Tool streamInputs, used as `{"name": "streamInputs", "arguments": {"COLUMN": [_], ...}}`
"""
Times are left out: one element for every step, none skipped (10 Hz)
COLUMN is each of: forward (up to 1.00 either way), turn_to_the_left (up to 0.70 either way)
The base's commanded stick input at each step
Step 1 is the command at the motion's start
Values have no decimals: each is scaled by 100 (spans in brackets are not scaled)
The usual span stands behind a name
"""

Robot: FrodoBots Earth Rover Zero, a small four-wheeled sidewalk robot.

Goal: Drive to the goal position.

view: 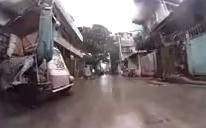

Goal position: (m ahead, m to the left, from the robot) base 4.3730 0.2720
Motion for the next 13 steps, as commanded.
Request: {"name": "streamInputs", "arguments": {"forward": [99,99,99,99,99,99,99,99,99,99,99,99,99], "turn_to_the_left": [0,0,0,0,0,0,0,-19,-23,0,0,0,0]}}
